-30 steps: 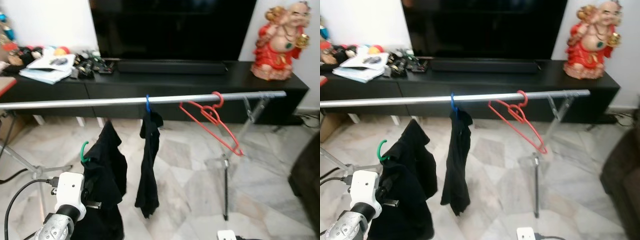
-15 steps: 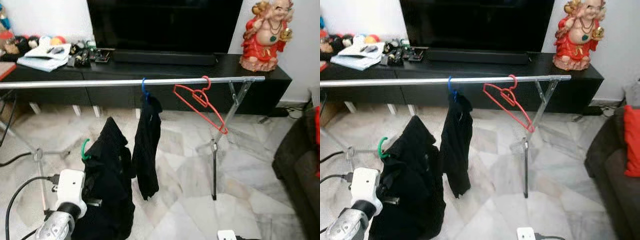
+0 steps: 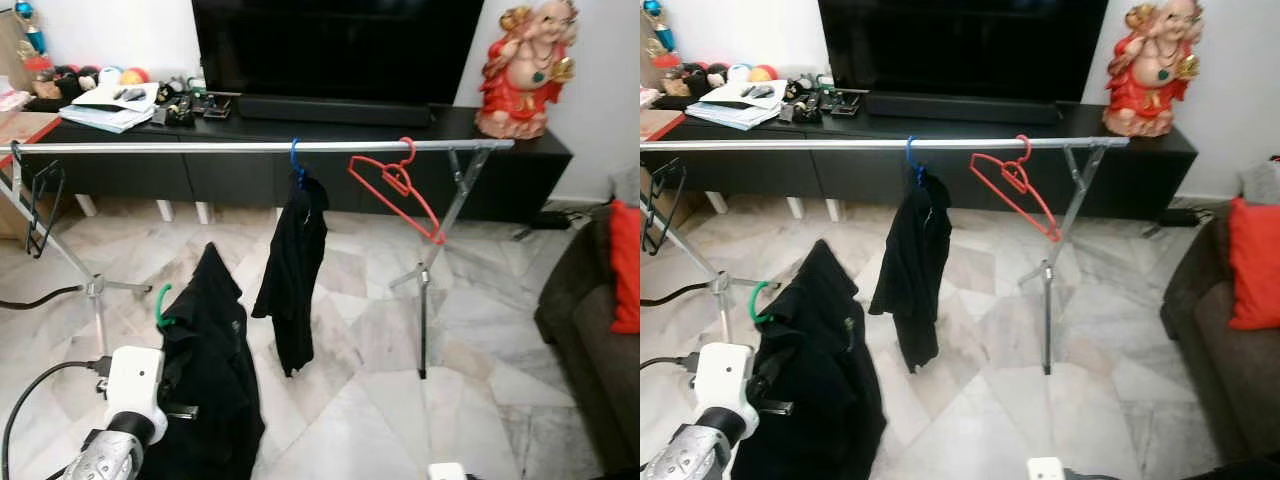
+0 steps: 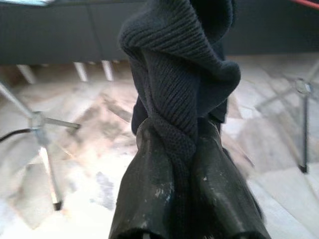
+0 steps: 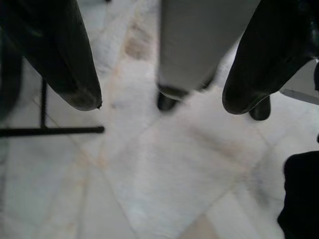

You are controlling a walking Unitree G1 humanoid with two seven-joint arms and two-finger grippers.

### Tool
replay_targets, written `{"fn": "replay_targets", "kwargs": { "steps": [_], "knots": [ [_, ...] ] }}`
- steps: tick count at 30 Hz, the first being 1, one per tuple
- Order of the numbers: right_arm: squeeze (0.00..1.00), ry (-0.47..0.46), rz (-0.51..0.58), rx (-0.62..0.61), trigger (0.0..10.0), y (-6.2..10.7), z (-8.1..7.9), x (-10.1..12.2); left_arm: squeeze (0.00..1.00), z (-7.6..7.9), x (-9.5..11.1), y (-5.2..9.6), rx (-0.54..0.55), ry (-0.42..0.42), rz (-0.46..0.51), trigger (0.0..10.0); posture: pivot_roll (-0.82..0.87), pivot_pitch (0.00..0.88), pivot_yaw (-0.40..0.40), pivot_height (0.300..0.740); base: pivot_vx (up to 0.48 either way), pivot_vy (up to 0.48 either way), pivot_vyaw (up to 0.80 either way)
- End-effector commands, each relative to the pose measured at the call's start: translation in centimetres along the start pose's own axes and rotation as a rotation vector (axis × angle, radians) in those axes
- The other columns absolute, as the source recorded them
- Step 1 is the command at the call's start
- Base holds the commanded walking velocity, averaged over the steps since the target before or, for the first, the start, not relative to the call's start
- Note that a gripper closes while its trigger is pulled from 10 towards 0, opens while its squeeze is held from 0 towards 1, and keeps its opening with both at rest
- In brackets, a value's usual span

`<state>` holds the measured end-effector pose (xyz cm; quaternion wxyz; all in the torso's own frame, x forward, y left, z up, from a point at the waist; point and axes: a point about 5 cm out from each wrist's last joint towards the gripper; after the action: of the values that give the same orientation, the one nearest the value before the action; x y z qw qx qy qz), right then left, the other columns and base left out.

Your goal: Hang hanger

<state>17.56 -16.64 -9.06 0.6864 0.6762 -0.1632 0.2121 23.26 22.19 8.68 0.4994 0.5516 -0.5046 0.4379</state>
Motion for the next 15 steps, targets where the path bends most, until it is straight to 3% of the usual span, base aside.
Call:
{"fn": "replay_targets", "kwargs": {
  "steps": [1,15],
  "knots": [
    [0.00,-0.012,-0.003,-0.015,10.0,0.04,0.56,-0.07,0.00,-0.13,0.75,-0.13,0.010,-0.003,0.033,10.0,0.01,0.074,0.001,0.740,0.000,0.480,0.00],
    [0.00,-0.011,-0.006,-0.015,10.0,0.05,0.59,-0.15,0.00,-0.06,0.79,-0.12,0.008,-0.002,0.032,10.0,0.01,0.079,0.003,0.740,0.000,0.480,0.00]
  ]
}}
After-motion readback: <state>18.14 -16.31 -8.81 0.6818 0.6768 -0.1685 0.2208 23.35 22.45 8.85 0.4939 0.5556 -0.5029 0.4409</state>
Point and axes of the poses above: a point about 5 cm out from each wrist's last joint towards the gripper, its own y axis pointing back from the gripper into the wrist, its own x axis along the axis of the wrist's last joint, z = x × y, and after that the axes turned 1 degree about -y, right-handed
